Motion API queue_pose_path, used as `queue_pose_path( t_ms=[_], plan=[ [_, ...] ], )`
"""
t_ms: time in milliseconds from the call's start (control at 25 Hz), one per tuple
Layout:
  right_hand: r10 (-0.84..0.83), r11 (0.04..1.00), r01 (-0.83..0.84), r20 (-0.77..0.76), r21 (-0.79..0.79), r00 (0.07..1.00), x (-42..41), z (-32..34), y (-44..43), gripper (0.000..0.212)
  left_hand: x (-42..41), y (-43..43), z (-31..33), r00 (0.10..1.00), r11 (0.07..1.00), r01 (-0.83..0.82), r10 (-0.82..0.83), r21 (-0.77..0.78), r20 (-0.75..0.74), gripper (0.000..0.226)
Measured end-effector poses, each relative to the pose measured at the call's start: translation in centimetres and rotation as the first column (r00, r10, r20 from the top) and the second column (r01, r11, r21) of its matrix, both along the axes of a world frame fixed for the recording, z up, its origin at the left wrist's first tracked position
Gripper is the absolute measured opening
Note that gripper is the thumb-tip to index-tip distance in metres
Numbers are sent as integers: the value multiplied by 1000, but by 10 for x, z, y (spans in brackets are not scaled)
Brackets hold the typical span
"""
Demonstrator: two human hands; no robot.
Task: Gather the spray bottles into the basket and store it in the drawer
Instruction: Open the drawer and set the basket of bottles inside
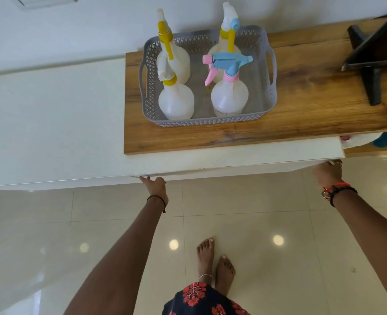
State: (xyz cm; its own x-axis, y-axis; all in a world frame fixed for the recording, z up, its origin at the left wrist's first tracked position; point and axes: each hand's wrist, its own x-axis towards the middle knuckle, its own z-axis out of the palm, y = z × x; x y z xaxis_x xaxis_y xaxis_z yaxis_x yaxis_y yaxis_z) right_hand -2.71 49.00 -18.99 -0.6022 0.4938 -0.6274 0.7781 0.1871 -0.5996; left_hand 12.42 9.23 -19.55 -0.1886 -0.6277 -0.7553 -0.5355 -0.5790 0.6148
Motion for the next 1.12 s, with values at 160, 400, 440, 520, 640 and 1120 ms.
queue_pose_path(
  t_ms=[160, 400, 440, 520, 640, 1120],
  plan=[
    [-8, 1000, 8, -51, -3, 999, 9, 8, -1, 48, 0, -6, 2, 998, 993, -70, 68, -99, -16, 90],
    [94, 995, -93, -33, 35, 995, 13, 8, 6, 57, 5, 0, -12, 997, 986, -65, 59, -152, -40, 89],
    [113, 993, -112, -25, 29, 993, 14, 9, 8, 55, 6, 2, -15, 998, 985, -58, 51, -160, -49, 88],
    [151, 988, -151, 1, 8, 988, 13, 10, 17, 41, 9, 5, -17, 997, 982, -66, 56, -175, -61, 83],
    [201, 979, -200, 37, -40, 979, 9, 9, 26, 34, 8, 3, -8, 991, 963, -131, 118, -235, -70, 78],
    [-130, 971, 113, -68, -210, 989, 18, 7, -11, 75, 30, -16, 4, 997, 959, -65, 52, -274, -57, 68]
  ],
)
